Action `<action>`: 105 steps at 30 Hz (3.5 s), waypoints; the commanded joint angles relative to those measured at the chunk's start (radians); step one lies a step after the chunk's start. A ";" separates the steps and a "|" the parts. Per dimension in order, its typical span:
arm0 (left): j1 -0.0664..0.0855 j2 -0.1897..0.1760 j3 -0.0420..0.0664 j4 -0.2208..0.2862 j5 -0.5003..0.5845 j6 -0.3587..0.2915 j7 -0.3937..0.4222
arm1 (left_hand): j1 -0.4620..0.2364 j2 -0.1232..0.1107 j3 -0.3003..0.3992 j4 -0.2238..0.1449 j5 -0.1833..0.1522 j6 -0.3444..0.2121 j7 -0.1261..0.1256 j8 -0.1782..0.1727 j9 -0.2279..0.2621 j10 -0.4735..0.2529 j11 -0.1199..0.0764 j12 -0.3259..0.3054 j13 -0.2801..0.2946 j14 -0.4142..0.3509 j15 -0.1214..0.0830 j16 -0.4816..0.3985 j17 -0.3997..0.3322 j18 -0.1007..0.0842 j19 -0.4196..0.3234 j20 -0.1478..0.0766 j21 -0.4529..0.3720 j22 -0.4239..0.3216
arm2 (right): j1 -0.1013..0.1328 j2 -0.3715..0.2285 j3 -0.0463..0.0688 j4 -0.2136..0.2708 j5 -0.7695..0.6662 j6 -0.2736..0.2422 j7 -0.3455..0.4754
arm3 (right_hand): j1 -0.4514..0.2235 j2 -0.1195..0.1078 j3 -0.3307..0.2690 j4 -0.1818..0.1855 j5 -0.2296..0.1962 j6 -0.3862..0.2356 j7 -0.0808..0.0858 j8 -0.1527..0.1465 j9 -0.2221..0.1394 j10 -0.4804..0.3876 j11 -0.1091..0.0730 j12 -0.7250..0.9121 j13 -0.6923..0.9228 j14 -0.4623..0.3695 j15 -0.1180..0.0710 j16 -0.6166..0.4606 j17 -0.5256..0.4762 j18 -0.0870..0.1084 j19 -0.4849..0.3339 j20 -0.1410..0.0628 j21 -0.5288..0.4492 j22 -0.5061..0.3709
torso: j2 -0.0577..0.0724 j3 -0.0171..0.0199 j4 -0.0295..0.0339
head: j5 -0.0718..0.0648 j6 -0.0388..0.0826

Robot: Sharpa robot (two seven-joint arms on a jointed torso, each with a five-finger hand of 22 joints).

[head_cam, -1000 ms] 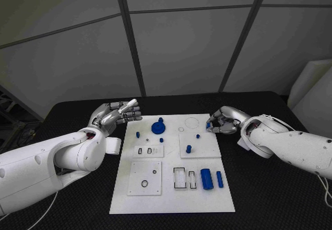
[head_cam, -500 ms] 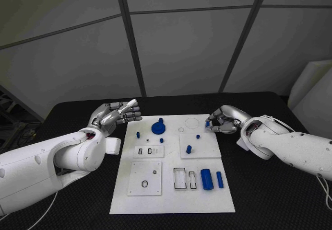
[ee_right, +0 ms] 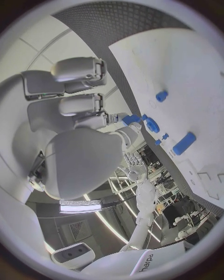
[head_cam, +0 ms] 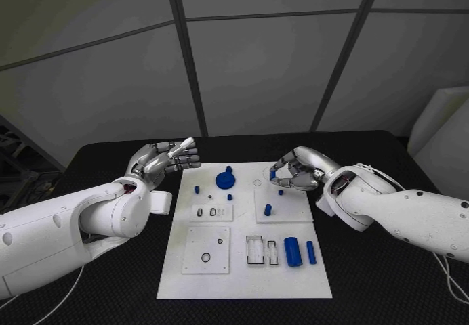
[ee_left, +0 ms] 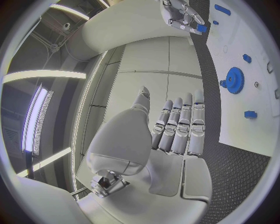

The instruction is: Assemble the parts on the task board

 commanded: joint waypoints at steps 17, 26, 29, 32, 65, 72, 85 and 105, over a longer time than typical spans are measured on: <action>0.003 0.033 0.000 -0.043 -0.007 0.011 0.001 | 0.010 0.002 0.002 -0.007 0.003 0.003 0.007 -0.006 0.000 0.000 0.004 -0.006 0.000 0.004 -0.001 -0.005 0.001 -0.019 0.001 0.007 -0.004 -0.001 | 0.001 0.220 -0.001 -0.018 -0.164 0.056 -0.135 | 0.001 0.012 0.014 -0.002 0.002 -0.002 0.002 -0.002 0.002 -0.004 -0.002 -0.009 0.082 0.089 -0.007 0.005 0.195 -0.015 0.081 -0.007 0.007 0.234 | -0.013 -0.0094 0.0072 | 0.055 -0.039; 0.003 0.041 0.000 -0.047 -0.007 0.011 0.000 | 0.010 0.002 0.002 -0.007 0.003 0.003 0.007 -0.006 0.000 0.000 0.004 -0.006 0.000 0.004 -0.001 -0.005 0.001 -0.019 0.001 0.007 -0.004 -0.001 | -0.008 0.281 -0.011 -0.045 -0.213 0.090 -0.163 | 0.001 0.012 0.016 -0.004 0.001 -0.005 0.003 -0.004 0.001 -0.005 -0.001 -0.010 0.082 0.090 -0.006 0.007 0.199 -0.015 0.081 -0.007 0.007 0.234 | -0.011 -0.0073 0.0047 | 0.068 -0.046; 0.003 0.044 0.000 -0.048 -0.007 0.012 0.000 | 0.010 0.002 0.002 -0.007 0.003 0.003 0.007 -0.006 0.000 0.000 0.004 -0.006 0.000 0.004 -0.001 -0.005 0.001 -0.019 0.001 0.007 -0.004 -0.001 | -0.014 0.295 -0.016 -0.050 -0.225 0.099 -0.168 | 0.001 0.012 0.016 -0.004 0.001 -0.005 0.003 -0.004 0.001 -0.005 -0.001 -0.010 0.082 0.090 -0.006 0.007 0.199 -0.015 0.081 -0.007 0.007 0.234 | -0.012 -0.0075 0.0049 | 0.069 -0.049; 0.003 0.046 0.000 -0.048 -0.007 0.012 -0.001 | 0.010 0.002 0.002 -0.007 0.003 0.003 0.007 -0.006 0.000 0.000 0.004 -0.006 0.000 0.004 -0.001 -0.005 0.001 -0.019 0.001 0.007 -0.004 -0.001 | -0.021 0.304 -0.020 -0.053 -0.236 0.105 -0.172 | 0.001 0.012 0.016 -0.004 0.001 -0.006 0.003 -0.004 0.001 -0.005 -0.001 -0.011 0.081 0.090 -0.006 0.007 0.198 -0.015 0.081 -0.007 0.007 0.235 | -0.012 -0.0073 0.0048 | 0.072 -0.051; 0.003 0.051 0.000 -0.051 -0.007 0.016 -0.002 | 0.010 0.003 0.000 -0.007 0.003 0.003 0.007 -0.006 0.000 0.001 0.004 -0.007 0.000 0.005 -0.001 -0.006 0.001 -0.019 0.001 0.007 -0.005 -0.002 | -0.058 0.331 -0.026 -0.083 -0.268 0.176 -0.202 | -0.006 0.011 0.016 -0.003 -0.002 -0.007 0.005 -0.006 0.000 -0.007 0.001 -0.013 0.080 0.089 -0.005 0.005 0.195 -0.014 0.078 -0.006 0.006 0.232 | -0.012 -0.0066 0.0047 | 0.078 -0.062; 0.003 0.051 0.000 -0.051 -0.007 0.016 -0.002 | 0.010 0.003 0.000 -0.007 0.003 0.003 0.007 -0.006 0.000 0.001 0.004 -0.007 0.000 0.005 -0.001 -0.006 0.001 -0.019 0.001 0.007 -0.005 -0.002 | -0.059 0.333 -0.026 -0.088 -0.269 0.188 -0.210 | -0.011 0.009 0.016 -0.001 -0.003 -0.010 0.007 -0.009 -0.001 -0.010 0.002 -0.017 0.076 0.089 -0.004 0.005 0.193 -0.014 0.076 -0.006 0.004 0.229 | -0.012 -0.0068 0.0041 | 0.077 -0.065; 0.003 0.048 0.000 -0.050 -0.007 0.016 -0.002 | 0.010 0.003 0.000 -0.007 0.003 0.003 0.007 -0.006 0.000 0.001 0.004 -0.007 0.000 0.005 -0.001 -0.006 0.001 -0.019 0.001 0.007 -0.005 -0.002 | -0.059 0.334 -0.026 -0.092 -0.271 0.200 -0.216 | -0.020 0.002 0.015 -0.001 -0.005 -0.018 0.010 -0.015 -0.003 -0.017 0.005 -0.026 0.069 0.088 -0.002 0.003 0.189 -0.013 0.073 -0.004 0.002 0.225 | -0.012 -0.0069 0.0049 | 0.076 -0.068; 0.003 0.047 0.000 -0.050 -0.007 0.018 -0.002 | 0.010 0.004 -0.001 -0.008 0.003 0.003 0.008 -0.007 0.000 0.001 0.005 -0.007 0.000 0.005 -0.001 -0.007 0.002 -0.019 0.001 0.007 -0.005 -0.002 | -0.059 0.334 -0.026 -0.092 -0.275 0.194 -0.226 | -0.047 -0.017 0.013 0.003 -0.004 -0.052 0.025 -0.038 -0.012 -0.036 0.018 -0.053 0.047 0.086 0.009 -0.001 0.181 -0.011 0.068 0.005 -0.001 0.220 | -0.012 -0.0064 0.0050 | 0.076 -0.071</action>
